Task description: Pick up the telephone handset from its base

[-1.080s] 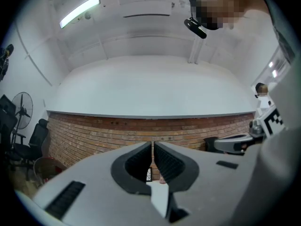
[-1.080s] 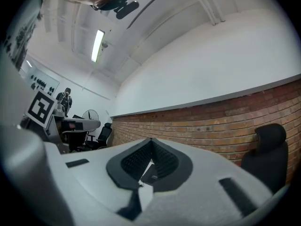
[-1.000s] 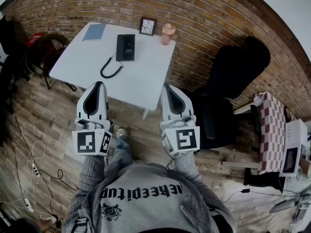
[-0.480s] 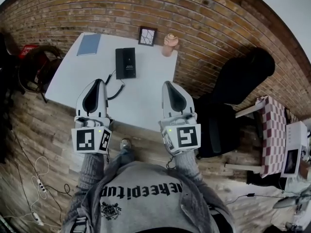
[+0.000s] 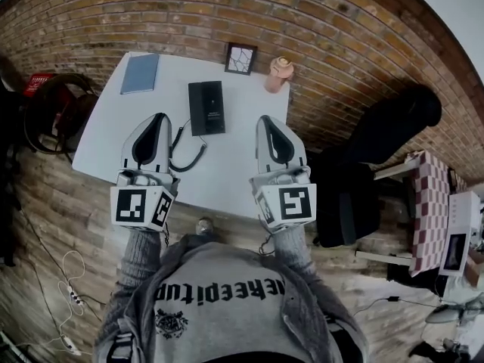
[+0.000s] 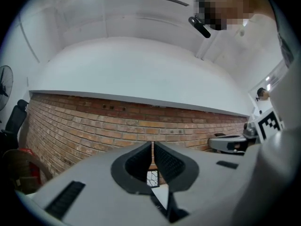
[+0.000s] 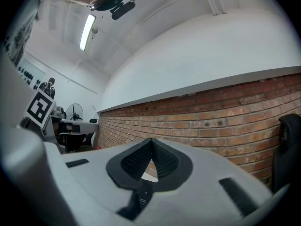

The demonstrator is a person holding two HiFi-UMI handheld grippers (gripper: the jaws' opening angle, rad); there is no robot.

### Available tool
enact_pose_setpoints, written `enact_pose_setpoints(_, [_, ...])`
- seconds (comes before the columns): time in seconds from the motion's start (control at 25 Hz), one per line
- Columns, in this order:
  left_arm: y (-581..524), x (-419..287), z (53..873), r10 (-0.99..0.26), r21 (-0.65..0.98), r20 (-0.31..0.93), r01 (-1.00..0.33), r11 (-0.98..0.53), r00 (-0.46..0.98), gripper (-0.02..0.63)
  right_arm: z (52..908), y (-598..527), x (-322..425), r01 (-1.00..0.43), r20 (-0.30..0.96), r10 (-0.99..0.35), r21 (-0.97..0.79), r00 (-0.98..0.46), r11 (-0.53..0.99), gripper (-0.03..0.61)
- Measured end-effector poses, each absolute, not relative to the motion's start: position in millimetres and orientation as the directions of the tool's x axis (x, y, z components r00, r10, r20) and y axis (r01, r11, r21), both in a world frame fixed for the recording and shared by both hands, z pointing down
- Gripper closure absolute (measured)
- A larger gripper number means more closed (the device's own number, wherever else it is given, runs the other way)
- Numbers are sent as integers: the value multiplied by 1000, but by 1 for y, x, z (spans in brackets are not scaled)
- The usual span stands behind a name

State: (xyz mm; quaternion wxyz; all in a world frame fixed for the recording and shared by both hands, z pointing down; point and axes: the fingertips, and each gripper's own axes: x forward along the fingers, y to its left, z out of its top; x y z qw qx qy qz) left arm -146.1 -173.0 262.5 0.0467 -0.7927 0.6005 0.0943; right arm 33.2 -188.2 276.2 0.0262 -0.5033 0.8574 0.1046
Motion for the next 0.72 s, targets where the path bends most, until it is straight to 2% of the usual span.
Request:
enact_pose_setpoints(0.36, [-230, -167, 308, -931, 134, -123, -923, -360, 345, 597, 314, -240, 11, -882, -58, -883, 105, -466, 459, 575])
enact_pose_setpoints(0.72, [-268, -174, 376, -924, 208, 57, -909, -360, 379, 597, 361, -269, 3, -887, 51, -890, 73, -453, 456, 575])
